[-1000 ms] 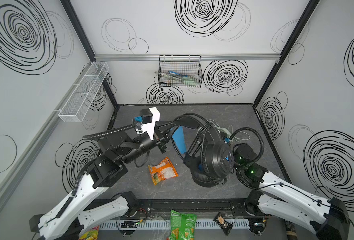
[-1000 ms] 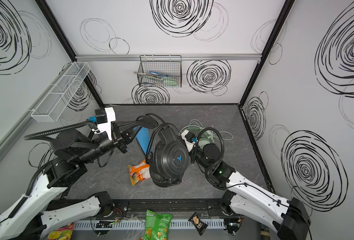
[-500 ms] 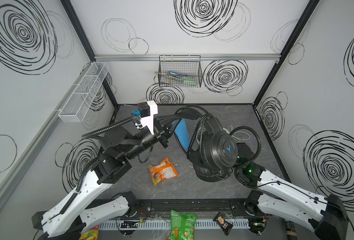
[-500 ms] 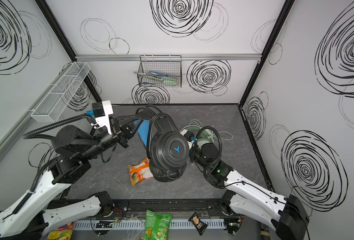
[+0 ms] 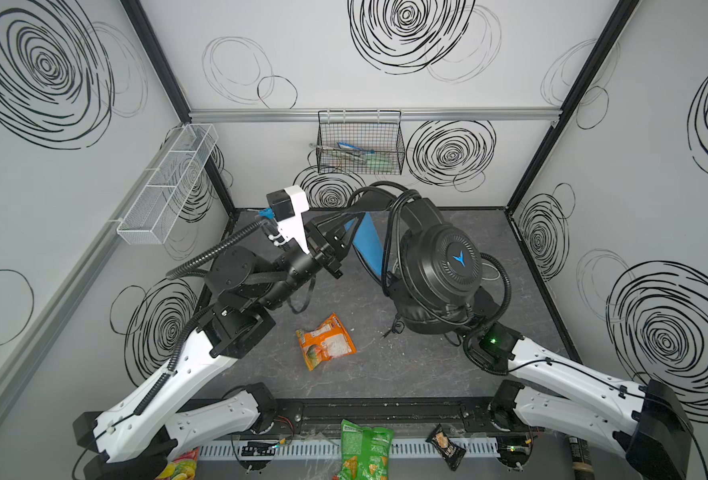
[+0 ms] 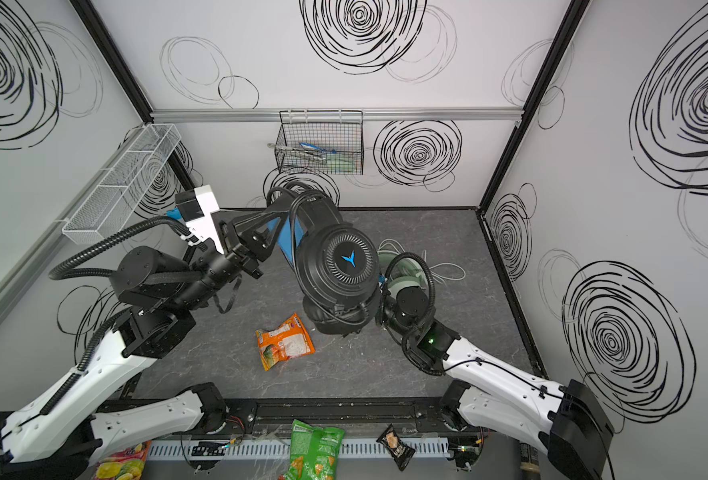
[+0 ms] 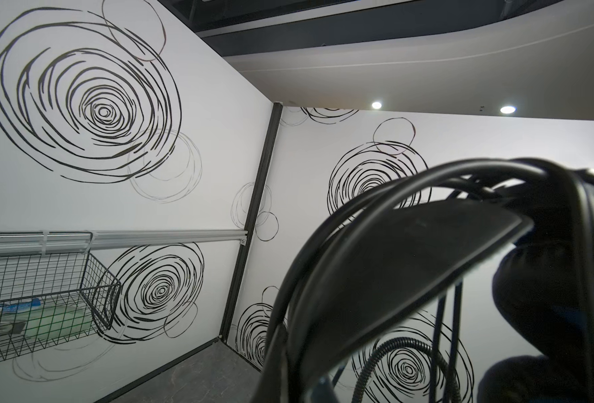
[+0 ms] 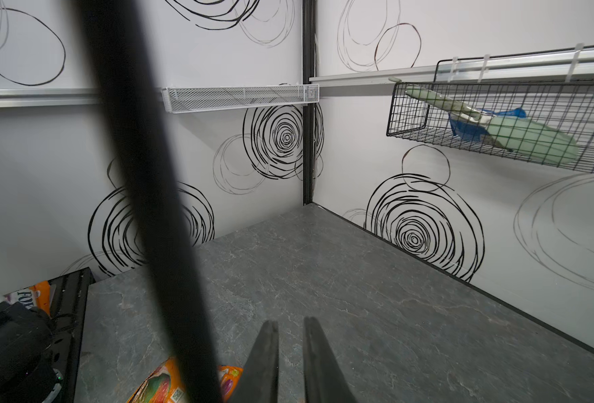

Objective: Wrap the headphones
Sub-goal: 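Swing the headset over the right gripper while right gripper holds the cable, then raise the headset high with the left gripper above the right gripper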

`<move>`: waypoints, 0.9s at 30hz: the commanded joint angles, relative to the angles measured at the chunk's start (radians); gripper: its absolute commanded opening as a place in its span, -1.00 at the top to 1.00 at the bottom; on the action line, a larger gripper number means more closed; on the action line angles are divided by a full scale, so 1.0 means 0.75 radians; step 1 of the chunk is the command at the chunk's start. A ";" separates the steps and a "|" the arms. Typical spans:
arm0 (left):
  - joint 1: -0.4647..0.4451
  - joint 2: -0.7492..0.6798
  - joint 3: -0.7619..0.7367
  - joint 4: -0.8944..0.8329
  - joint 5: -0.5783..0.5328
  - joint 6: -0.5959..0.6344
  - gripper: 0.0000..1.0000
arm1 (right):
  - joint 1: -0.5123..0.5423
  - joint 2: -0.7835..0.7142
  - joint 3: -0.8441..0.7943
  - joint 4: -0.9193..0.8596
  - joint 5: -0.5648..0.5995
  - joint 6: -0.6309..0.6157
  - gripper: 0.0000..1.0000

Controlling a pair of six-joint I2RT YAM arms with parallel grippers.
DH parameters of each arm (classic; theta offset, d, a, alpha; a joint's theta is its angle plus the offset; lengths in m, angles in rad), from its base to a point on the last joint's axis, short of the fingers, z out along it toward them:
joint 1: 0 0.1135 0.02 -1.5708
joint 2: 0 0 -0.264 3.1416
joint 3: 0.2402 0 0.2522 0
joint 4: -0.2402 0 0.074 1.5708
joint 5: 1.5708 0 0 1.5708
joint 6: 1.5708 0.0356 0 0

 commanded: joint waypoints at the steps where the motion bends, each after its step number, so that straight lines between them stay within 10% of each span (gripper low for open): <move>1: 0.008 -0.031 0.043 0.218 -0.077 -0.055 1.00 | 0.020 0.018 -0.022 0.069 -0.013 0.036 0.62; 12: 0.021 -0.037 0.063 0.237 -0.204 -0.042 1.00 | 0.052 0.059 -0.055 0.095 -0.009 0.055 0.66; 27: 0.021 -0.011 0.085 0.172 -0.752 0.176 1.00 | 0.289 0.215 0.019 0.004 0.200 -0.008 0.90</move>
